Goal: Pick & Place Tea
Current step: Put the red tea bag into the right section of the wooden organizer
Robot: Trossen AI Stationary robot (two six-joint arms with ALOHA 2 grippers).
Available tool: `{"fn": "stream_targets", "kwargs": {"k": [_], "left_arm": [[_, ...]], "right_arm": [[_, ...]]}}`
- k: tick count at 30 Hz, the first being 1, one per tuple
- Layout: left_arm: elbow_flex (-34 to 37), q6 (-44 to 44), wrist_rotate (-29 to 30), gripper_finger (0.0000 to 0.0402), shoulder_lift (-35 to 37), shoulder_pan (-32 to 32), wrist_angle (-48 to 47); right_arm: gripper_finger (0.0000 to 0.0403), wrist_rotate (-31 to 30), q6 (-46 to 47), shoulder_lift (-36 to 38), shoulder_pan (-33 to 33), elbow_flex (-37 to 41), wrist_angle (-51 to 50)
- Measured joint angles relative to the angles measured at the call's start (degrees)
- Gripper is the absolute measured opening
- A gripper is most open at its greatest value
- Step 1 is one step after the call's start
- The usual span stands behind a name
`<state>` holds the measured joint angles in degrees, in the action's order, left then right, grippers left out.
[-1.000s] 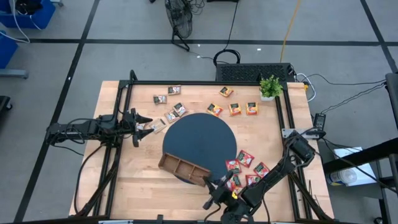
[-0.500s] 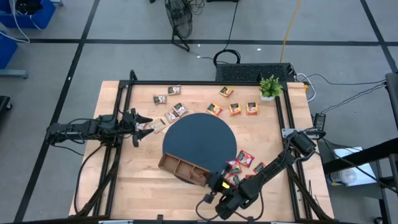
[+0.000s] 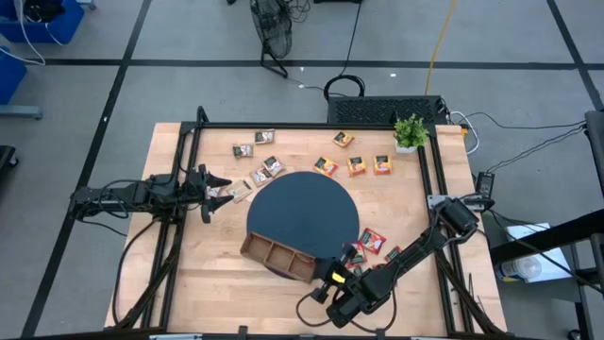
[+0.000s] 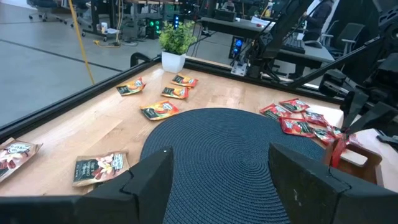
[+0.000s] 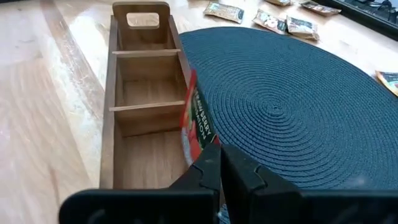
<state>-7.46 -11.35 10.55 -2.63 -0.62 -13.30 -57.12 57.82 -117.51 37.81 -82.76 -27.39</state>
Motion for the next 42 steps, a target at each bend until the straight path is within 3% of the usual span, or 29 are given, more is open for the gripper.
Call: {"fn": "stream_targets", "kwargs": {"k": [14, 23, 28, 34, 36, 39, 42], "left_arm": [[0.01, 0.00, 0.00, 0.0257, 0.01, 0.00, 0.00], [0.00, 0.00, 0.00, 0.0257, 0.01, 0.01, 0.00], [0.00, 0.00, 0.00, 0.0257, 0.00, 0.00, 0.00], [0.00, 0.00, 0.00, 0.0257, 0.02, 0.02, -0.02], [0.02, 0.00, 0.00, 0.0257, 0.02, 0.00, -0.02], [0.01, 0.00, 0.01, 0.0257, 0.02, 0.01, -0.02], [0.02, 0.00, 0.00, 0.0257, 0.00, 0.01, -0.09]], "right_arm": [[0.0004, 4.83, -3.03, 0.02, -2.38, -0.02, -0.16], [0.0073, 4.63, -3.19, 0.02, -3.40, -0.02, -0.31], [0.0113, 0.72, -5.18, 0.28, -3.56, -0.01, -0.29], [0.0107, -4.18, -16.96, 5.37, -2.85, 0.00, 5.31], [0.0099, -0.99, -24.22, 7.34, -2.95, 0.00, 12.21], [0.0082, 9.64, -35.95, 9.16, -4.06, -0.15, 24.80], [0.0046, 19.94, -39.53, 8.96, -5.88, -3.56, 25.08]]}}
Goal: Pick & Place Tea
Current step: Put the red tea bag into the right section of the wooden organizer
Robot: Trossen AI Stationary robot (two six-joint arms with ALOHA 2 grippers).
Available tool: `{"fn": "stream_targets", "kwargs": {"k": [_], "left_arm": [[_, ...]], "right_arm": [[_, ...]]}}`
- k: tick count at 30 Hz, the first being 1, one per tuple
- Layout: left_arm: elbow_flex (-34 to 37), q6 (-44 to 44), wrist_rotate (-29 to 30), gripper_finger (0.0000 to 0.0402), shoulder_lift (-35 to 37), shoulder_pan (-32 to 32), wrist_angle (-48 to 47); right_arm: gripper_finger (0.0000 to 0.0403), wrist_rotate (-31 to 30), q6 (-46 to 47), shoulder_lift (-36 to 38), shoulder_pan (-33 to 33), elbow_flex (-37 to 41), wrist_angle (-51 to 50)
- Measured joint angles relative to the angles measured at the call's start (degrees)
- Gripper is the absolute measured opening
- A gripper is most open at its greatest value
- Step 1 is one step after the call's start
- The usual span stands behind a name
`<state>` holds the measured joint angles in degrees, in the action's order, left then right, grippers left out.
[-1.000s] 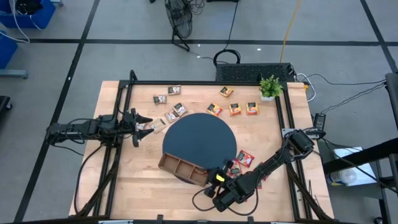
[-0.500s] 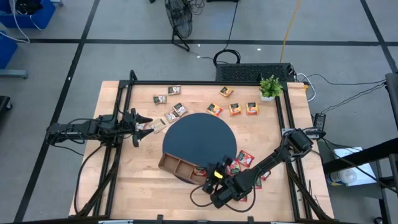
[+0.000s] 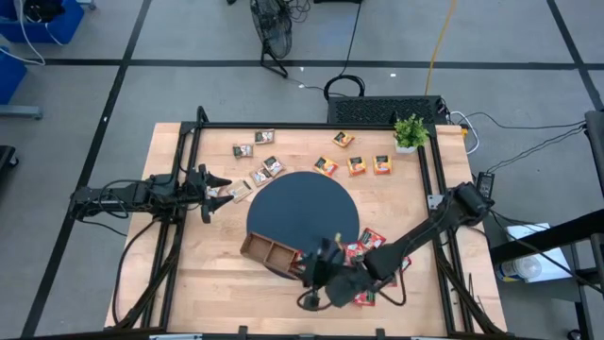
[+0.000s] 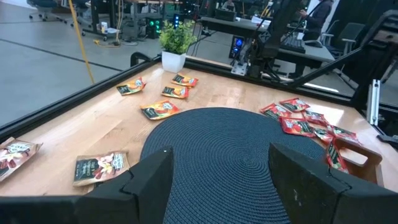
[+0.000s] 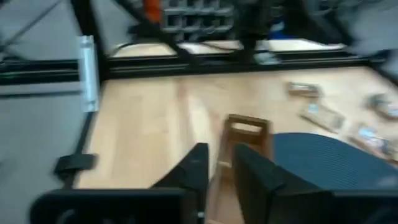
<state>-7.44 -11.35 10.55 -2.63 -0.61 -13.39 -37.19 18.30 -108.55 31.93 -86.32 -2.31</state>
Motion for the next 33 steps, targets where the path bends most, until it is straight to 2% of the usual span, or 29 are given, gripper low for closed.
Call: {"fn": "stream_targets", "kwargs": {"k": [2, 7, 12, 21, 25, 33], "left_arm": [[-0.01, 0.00, 0.00, 0.0257, 0.00, -0.01, 0.00], [0.00, 0.00, 0.00, 0.0257, 0.02, -0.01, 0.00], [-0.01, 0.00, 0.00, 0.0257, 0.02, -0.01, 0.03], [-0.02, 0.00, 0.00, 0.0257, 0.02, 0.00, -0.02], [-0.01, 0.00, 0.00, 0.0257, 0.02, -0.02, -0.02], [0.00, 0.00, 0.01, 0.0257, 0.02, -0.02, -0.02]], "right_arm": [[0.0014, 3.99, 2.80, -1.23, -1.58, -4.23, -8.99], [0.0001, 13.79, 15.35, -8.37, -5.52, -18.03, -36.76], [0.0000, 25.16, 19.78, -15.90, -7.86, -29.30, -48.89], [0.0000, 29.09, 21.56, -21.89, -8.76, -30.79, -52.80], [0.0000, 32.78, 22.21, -22.22, -9.15, -28.73, -51.12], [0.0000, 36.23, 22.65, -22.10, -9.61, -25.61, -47.89]]}}
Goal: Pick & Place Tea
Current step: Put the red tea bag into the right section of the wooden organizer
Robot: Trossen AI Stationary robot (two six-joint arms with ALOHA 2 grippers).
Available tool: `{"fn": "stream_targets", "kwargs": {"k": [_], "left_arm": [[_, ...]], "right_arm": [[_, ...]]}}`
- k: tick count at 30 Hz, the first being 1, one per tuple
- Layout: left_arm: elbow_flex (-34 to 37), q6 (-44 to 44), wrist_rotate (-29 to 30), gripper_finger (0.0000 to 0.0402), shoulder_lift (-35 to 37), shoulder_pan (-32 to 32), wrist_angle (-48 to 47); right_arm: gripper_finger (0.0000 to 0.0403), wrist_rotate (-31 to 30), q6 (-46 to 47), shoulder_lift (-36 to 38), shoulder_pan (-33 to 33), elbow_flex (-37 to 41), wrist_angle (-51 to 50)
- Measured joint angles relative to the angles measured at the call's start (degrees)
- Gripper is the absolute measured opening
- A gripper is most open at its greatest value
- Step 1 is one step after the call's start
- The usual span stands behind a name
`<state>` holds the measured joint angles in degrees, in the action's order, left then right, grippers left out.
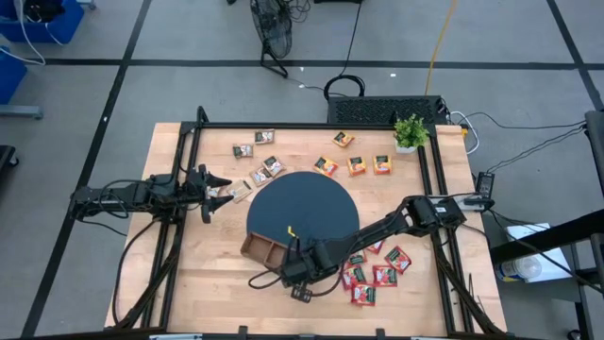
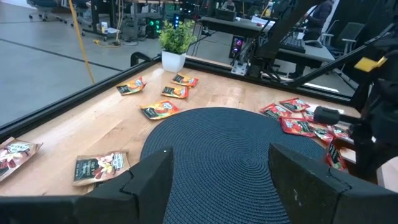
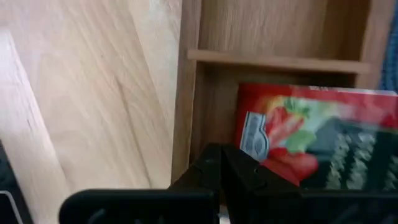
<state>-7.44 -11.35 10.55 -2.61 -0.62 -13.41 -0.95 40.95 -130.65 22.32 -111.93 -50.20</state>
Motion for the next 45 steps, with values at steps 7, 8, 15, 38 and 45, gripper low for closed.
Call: {"fn": "stream_targets", "kwargs": {"k": [7, 8, 15, 38, 45], "left_arm": [[-0.01, 0.00, -0.01, 0.0257, 0.00, 0.01, 0.00], [-0.01, 0.00, -0.01, 0.0257, -0.01, 0.01, 0.00], [0.00, 0.00, -0.01, 0.0257, -0.02, 0.02, -0.02], [-0.02, 0.00, 0.00, 0.0257, -0.01, 0.01, 0.13], [-0.01, 0.00, -0.01, 0.0258, 0.00, 0.00, 0.19]], "right_arm": [[0.0000, -1.81, 0.42, 0.20, -0.28, 4.11, -0.65], [0.0000, -2.50, 0.39, 0.20, -0.28, 4.21, -0.92], [0.0000, -9.93, -0.03, 0.01, 0.05, 3.58, -1.48], [0.0000, -16.86, -8.12, 3.72, 1.87, 3.47, 12.77], [0.0000, -25.32, -14.12, 8.81, 5.57, 3.47, 11.36]]}}
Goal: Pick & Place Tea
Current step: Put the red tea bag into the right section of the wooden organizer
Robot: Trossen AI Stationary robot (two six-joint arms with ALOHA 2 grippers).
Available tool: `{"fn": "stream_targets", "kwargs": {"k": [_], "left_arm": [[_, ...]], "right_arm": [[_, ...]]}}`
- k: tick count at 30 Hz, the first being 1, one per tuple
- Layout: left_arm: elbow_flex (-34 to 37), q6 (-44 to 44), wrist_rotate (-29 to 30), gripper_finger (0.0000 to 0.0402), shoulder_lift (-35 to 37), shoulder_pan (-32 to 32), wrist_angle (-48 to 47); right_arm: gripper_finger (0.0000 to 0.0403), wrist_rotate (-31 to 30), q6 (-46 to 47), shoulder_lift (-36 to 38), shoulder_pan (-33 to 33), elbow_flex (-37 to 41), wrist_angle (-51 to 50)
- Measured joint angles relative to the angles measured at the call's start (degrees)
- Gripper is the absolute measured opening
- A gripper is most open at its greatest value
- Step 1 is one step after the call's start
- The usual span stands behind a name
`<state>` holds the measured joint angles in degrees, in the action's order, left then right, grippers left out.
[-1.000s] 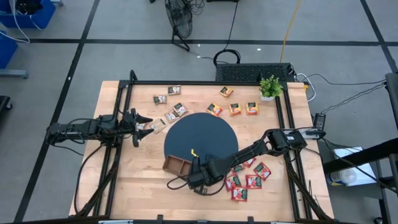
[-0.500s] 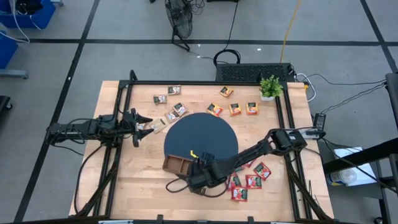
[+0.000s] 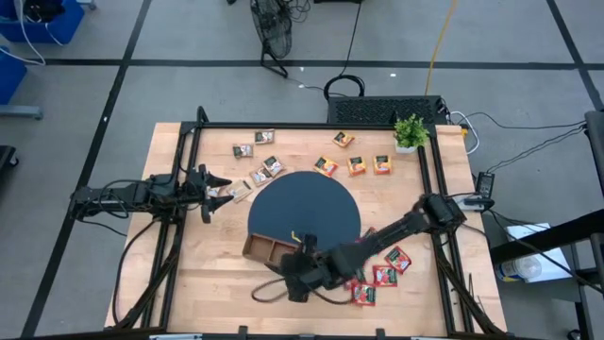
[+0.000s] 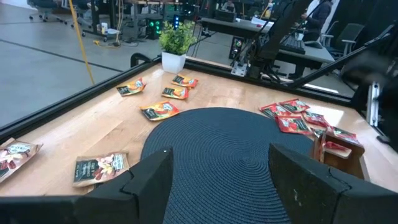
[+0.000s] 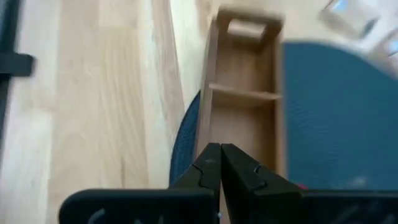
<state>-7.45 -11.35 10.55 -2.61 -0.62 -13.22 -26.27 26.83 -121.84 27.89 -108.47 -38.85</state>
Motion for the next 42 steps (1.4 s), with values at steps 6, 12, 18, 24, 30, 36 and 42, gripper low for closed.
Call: {"fn": "stream_targets", "kwargs": {"k": [6, 12, 18, 24, 30, 36, 42], "left_arm": [[-0.02, 0.00, 0.00, 0.0257, 0.00, 0.02, -0.06], [-0.02, 0.00, 0.00, 0.0257, 0.00, 0.00, -0.06], [-0.02, 0.00, 0.00, 0.0257, -0.01, 0.01, -0.14], [-0.02, 0.00, 0.00, 0.0257, 0.00, 0.02, -0.12], [-0.02, 0.00, 0.00, 0.0257, -0.02, 0.01, -0.15], [-0.02, 0.00, 0.00, 0.0257, 0.00, 0.00, -0.15], [-0.01, 0.00, 0.00, 0.0257, -0.01, 0.01, -0.18]], "right_arm": [[0.0000, -20.97, -0.16, 8.07, 8.38, 8.13, 5.32], [0.0000, -31.10, -15.73, 15.12, 11.60, 26.57, 34.84], [0.0059, -33.59, -28.55, 20.13, 9.78, 31.40, 43.52], [0.0184, -8.04, -16.33, 25.88, 3.80, 29.97, 37.14], [0.0241, 27.32, -7.91, 31.10, -5.54, 29.97, 32.27], [0.0233, 13.52, -4.27, 40.61, -8.37, 29.86, 3.99], [0.0218, 9.32, 20.95, 45.68, -7.26, 30.18, -30.03]]}}
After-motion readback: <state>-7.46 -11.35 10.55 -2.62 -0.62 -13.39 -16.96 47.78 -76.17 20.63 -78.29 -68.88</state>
